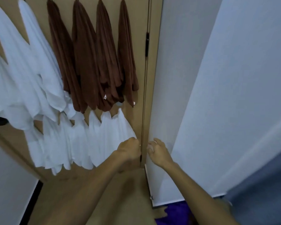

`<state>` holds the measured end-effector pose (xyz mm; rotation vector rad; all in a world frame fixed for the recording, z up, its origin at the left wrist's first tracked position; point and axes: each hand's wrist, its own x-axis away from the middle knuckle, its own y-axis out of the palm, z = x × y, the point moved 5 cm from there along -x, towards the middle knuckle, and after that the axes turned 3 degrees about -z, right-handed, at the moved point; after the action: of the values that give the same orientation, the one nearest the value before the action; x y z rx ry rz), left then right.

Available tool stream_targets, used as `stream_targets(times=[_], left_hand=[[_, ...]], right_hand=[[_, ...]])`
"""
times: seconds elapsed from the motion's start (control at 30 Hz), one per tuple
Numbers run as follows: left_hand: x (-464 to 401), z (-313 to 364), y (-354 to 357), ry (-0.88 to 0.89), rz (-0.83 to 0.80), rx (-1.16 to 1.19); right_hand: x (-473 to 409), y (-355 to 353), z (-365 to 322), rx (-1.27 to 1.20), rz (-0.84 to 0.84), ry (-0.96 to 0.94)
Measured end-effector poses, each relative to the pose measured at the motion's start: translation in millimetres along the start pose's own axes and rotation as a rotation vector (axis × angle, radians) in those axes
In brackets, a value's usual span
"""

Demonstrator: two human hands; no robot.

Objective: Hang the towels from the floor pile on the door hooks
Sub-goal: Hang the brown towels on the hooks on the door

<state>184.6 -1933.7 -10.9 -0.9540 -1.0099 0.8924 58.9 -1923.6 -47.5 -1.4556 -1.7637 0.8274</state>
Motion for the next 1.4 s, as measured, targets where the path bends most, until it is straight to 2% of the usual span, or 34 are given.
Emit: stream_targets(times=[0.2,0.33,0.47,0.67,0.9,1.03,1.2,1.4], left_hand=[[63,-4,74,0.057,-0.058,0.052],[118,-9,136,0.061,-0.148,0.064],[157,17,193,0.082,-0.265,0.100],[183,92,248,0.232,-0.352,0.162],[193,188,293,0.421,-0.368,0.055],[195,233,324,0.385,-0.444,-0.054],[192,268,366,0.269,-0.534,-0.106],[196,287,409,0.139,-0.641,-0.106]], right_hand=[[82,53,21,0.086,0.003,0.066],[160,115,39,0.113,-0.100,0.137],[250,155,77,0.124,-0.178,0.276],[363,149,157,0.113,-0.177,0.543],[453,127,243,0.062,-0.101,0.758],[484,118,296,0.006,-0.105,0.818],[500,99,371,0.001,-0.139,0.802],[496,101,438,-0.034,-0.296,0.810]])
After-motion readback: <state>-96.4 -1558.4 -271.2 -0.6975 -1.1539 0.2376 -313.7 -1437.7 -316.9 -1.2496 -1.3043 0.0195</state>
